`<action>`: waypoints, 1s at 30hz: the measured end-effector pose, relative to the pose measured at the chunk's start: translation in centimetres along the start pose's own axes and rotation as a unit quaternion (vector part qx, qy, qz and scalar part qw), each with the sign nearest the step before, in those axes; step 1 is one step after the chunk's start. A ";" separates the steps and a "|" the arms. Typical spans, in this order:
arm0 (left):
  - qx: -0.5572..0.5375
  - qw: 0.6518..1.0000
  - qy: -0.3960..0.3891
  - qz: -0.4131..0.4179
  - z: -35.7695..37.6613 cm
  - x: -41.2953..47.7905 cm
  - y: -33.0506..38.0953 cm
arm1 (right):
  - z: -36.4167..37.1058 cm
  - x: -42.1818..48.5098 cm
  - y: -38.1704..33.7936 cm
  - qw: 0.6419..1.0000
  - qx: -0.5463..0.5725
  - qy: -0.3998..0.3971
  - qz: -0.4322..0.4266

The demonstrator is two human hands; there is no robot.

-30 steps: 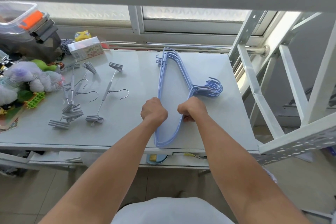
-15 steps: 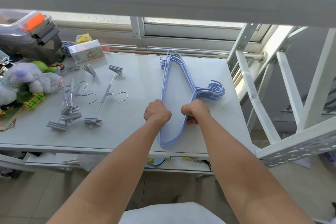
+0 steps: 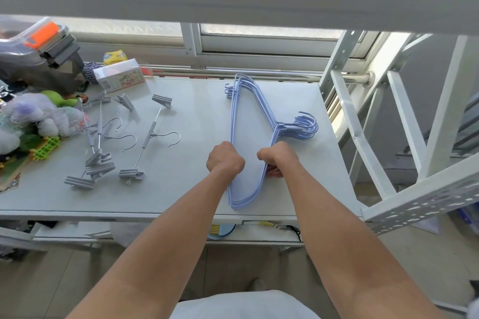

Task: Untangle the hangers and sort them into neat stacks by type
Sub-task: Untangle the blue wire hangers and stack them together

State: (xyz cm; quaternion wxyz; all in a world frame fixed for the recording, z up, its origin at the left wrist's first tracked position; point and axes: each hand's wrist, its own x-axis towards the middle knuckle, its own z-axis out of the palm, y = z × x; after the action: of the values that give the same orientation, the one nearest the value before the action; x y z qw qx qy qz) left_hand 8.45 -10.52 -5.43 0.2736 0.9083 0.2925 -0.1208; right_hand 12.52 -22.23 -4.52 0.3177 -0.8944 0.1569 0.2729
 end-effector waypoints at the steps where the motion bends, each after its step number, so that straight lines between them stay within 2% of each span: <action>1: -0.002 1.000 -0.001 0.001 0.0 0.0 0.1 | -0.1 0.0 0.0 1.000 -0.002 0.001 -0.001; 15: 0.002 1.000 -0.002 0.012 0.4 0.5 1.0 | 0.1 1.9 1.0 0.998 -0.042 0.037 -0.007; 19: -0.028 1.000 -0.012 -0.004 0.3 0.3 0.9 | -0.3 1.2 1.0 0.998 -0.051 0.030 -0.004; 21: -0.045 0.999 -0.011 -0.013 0.1 0.5 0.3 | -1.2 0.5 0.5 0.995 -0.072 0.064 -0.010; 23: -0.075 0.997 0.020 -0.012 -0.3 0.8 -0.7 | -1.9 -0.2 0.0 0.983 -0.095 0.152 -0.032; 26: -0.136 0.984 0.117 0.006 -1.9 1.5 -3.6 | -1.4 -1.9 -2.0 0.954 -0.073 0.273 -0.102; 28: -0.095 0.977 0.190 0.011 -3.5 2.2 -6.4 | 0.7 -2.5 -3.6 0.946 -0.066 0.276 -0.155; 30: -0.013 0.970 0.243 0.007 -5.3 3.0 -9.5 | 3.7 -2.9 -5.1 0.955 -0.073 0.216 -0.190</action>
State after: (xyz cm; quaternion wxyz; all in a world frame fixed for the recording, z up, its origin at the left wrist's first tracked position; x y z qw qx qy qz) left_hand 5.52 0.31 -6.30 0.2069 0.9089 0.3452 0.1090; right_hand 11.11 -15.70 -2.74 0.2559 -0.9661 0.0281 0.0186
